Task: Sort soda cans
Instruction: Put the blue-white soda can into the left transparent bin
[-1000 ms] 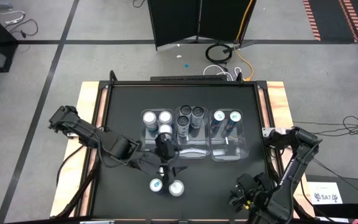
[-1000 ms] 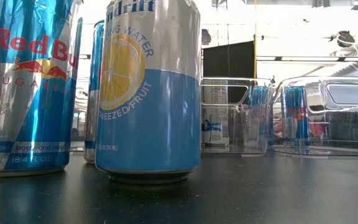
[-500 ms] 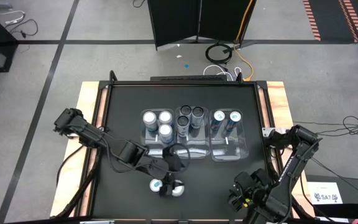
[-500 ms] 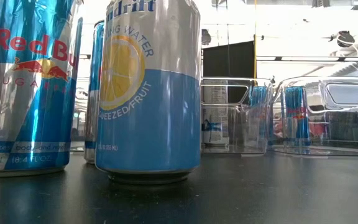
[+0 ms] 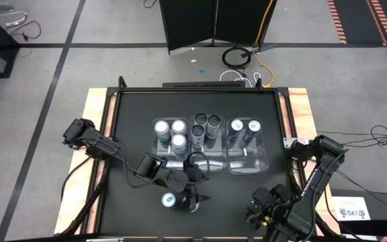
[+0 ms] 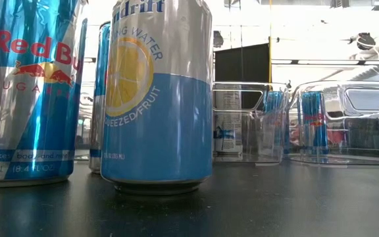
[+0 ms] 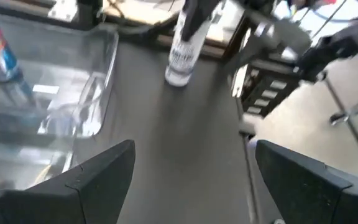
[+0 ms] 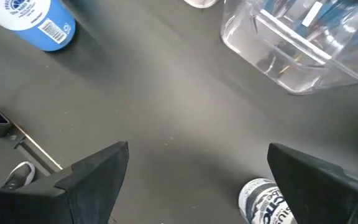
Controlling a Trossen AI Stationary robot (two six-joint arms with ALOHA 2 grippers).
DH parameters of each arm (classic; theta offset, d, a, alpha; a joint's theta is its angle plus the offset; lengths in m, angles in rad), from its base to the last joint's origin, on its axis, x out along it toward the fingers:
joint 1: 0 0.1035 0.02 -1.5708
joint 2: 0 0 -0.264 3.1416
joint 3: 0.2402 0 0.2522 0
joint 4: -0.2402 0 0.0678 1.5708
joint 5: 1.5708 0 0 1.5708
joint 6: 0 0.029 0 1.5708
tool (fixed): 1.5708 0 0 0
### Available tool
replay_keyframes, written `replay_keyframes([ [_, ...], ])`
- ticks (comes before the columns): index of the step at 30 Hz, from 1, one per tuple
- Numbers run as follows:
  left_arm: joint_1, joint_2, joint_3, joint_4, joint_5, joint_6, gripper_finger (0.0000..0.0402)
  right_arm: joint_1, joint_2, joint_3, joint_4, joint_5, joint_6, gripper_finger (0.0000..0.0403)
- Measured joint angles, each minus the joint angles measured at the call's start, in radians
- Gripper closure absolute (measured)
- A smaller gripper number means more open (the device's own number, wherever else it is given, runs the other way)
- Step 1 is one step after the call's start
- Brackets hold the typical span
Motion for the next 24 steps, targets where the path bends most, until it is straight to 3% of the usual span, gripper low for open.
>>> replay_keyframes([
  [2, 0.001, 0.000, 0.000, 0.037, -0.002, 0.005, 0.0061, 0.000, 0.000, 0.000, 0.007, 0.000, 0.000, 0.0026],
  [6, 0.001, 0.000, 0.000, 0.118, -0.127, 0.027, 0.0061, 0.000, 0.000, 0.000, 0.024, 0.000, 0.000, 0.0026],
  [9, 0.003, -0.002, 0.000, 0.123, -0.164, 0.015, 0.0061, 0.000, 0.000, 0.000, 0.026, 0.000, 0.000, 0.0026],
  [18, 0.008, -0.005, 0.000, 0.118, -0.142, -0.056, 0.0006, 0.000, 0.000, 0.000, 0.026, 0.001, -0.015, 0.0026],
  [24, 0.008, -0.005, 0.000, 0.109, -0.131, -0.084, 0.0018, 0.003, 0.001, 0.000, 0.024, 0.001, -0.024, 0.0026],
])
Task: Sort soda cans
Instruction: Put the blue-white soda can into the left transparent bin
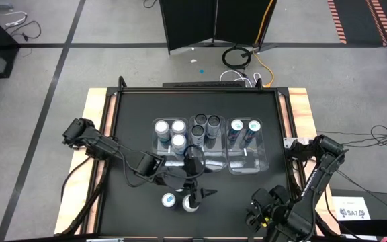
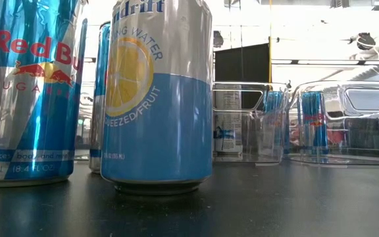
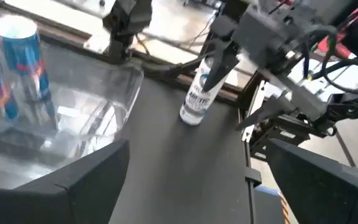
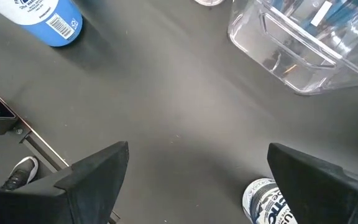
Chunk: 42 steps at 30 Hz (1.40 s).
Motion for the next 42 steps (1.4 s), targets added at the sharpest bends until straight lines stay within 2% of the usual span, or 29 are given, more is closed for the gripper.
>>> replay_keyframes([
  [5, 0.000, 0.000, 0.000, -0.005, 0.031, -0.079, 0.0019, 0.000, 0.000, 0.000, -0.001, 0.000, -0.003, 0.0026],
  [9, 0.005, 0.013, 0.000, -0.011, 0.172, 0.041, 0.0020, 0.000, 0.000, 0.000, -0.001, 0.001, -0.006, 0.0026],
  [16, -0.041, 0.138, 0.000, -0.019, 0.295, 0.279, 0.0020, 0.000, 0.000, 0.000, 0.001, 0.003, -0.006, 0.0026],
  [19, -0.054, 0.196, 0.000, -0.046, 0.337, 0.328, 0.0020, 0.000, 0.000, 0.000, 0.003, 0.003, -0.003, 0.0026],
  [24, -0.069, 0.237, -0.001, -0.097, 0.345, 0.332, 0.0020, 0.000, 0.000, 0.000, 0.021, 0.004, -0.003, 0.0026],
  [33, -0.074, 0.241, 0.026, -0.309, 0.313, 0.380, 0.0020, -0.001, 0.000, 0.000, 0.028, 0.005, 0.005, 0.0026],
  [42, -0.079, 0.241, 0.028, -0.378, 0.306, 0.362, 0.0021, -0.003, 0.000, 0.000, 0.028, 0.006, 0.005, 0.0026],
])
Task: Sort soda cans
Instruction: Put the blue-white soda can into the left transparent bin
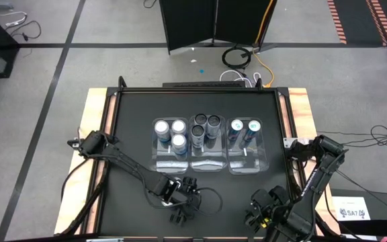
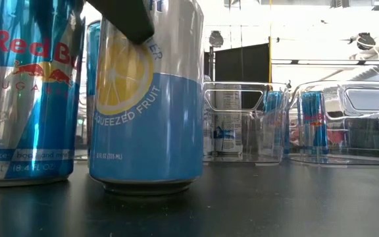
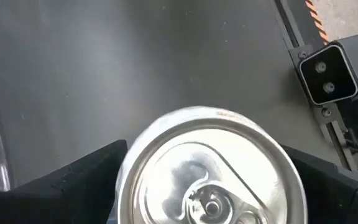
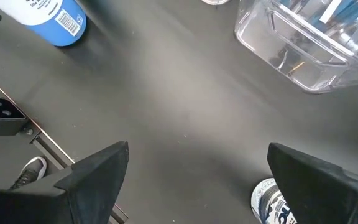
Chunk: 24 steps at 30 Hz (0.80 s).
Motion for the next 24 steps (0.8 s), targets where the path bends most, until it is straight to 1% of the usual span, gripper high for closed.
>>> replay_keyframes([
  [3, 0.000, 0.000, 0.000, 0.000, -0.004, -0.014, 0.0035, 0.000, 0.000, 0.000, 0.000, 0.000, 0.006, 0.0026],
  [7, 0.000, 0.000, 0.000, 0.003, -0.011, -0.014, 0.0074, 0.000, 0.000, 0.000, 0.000, 0.000, 0.010, 0.0026],
  [10, 0.000, 0.000, 0.000, 0.007, -0.011, -0.014, 0.0096, 0.000, 0.000, 0.000, 0.000, 0.000, 0.009, 0.0026],
  [14, 0.000, 0.001, 0.021, 0.003, -0.017, 0.011, 0.0098, 0.000, 0.000, 0.000, 0.000, 0.000, -0.005, 0.0026],
  [17, 0.001, 0.002, 0.062, 0.013, -0.047, 0.042, 0.0098, 0.000, 0.000, 0.000, -0.001, 0.000, -0.009, 0.0026],
  [21, 0.016, 0.002, 0.155, 0.003, -0.066, 0.047, 0.0098, 0.000, 0.000, 0.000, -0.003, -0.001, -0.015, 0.0026],
  [24, 0.027, 0.002, 0.244, -0.002, -0.073, 0.089, 0.0098, 0.000, 0.000, 0.000, -0.003, -0.001, -0.015, 0.0026],
])
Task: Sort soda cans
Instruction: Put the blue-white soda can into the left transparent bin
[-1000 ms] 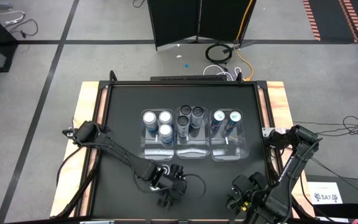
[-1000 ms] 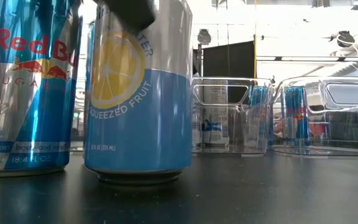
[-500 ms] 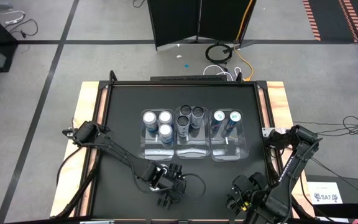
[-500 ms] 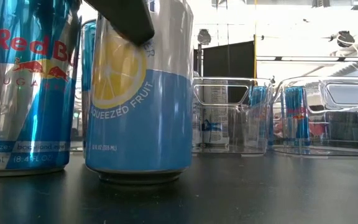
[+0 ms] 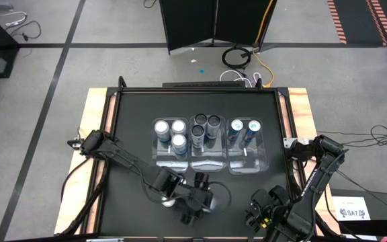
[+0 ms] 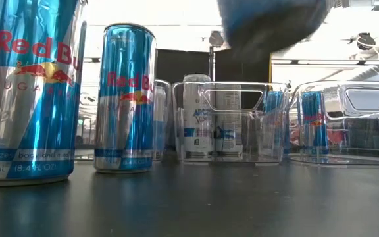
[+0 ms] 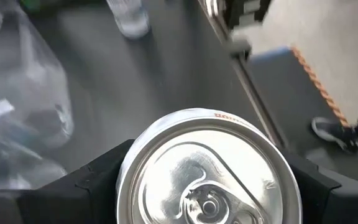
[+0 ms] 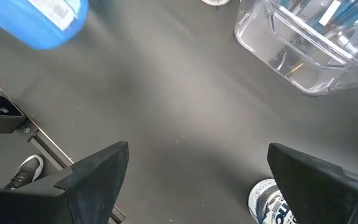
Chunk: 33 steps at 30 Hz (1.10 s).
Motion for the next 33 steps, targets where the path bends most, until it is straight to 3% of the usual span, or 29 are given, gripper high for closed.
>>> replay_keyframes([
  [3, 0.015, 0.000, 0.106, -0.077, -0.027, 0.012, 0.0098, 0.000, 0.000, 0.000, 0.000, 0.000, 0.000, 0.0026],
  [8, 0.075, -0.013, 0.303, -0.362, -0.030, -0.111, 0.0098, 0.000, 0.000, 0.000, 0.000, -0.001, 0.005, 0.0026],
  [14, 0.124, -0.121, 0.299, -0.628, -0.038, -0.167, 0.0098, 0.000, 0.000, 0.000, 0.002, -0.001, 0.028, 0.0026],
  [17, 0.135, -0.214, 0.195, -0.698, -0.114, -0.201, 0.0098, 0.000, 0.000, 0.000, 0.003, -0.001, 0.045, 0.0026],
  [21, 0.166, -0.398, -0.068, -0.629, -0.173, -0.266, 0.0098, 0.000, 0.000, 0.000, 0.003, -0.001, 0.071, 0.0026],
  [27, 0.254, -0.676, -0.500, -0.362, -0.093, -0.364, 0.0098, -0.001, 0.000, 0.000, 0.006, -0.001, 0.105, 0.0026],
  [33, 0.344, -0.786, -0.736, -0.235, -0.051, -0.351, 0.0091, -0.001, 0.000, 0.000, 0.019, -0.001, 0.166, 0.0026],
])
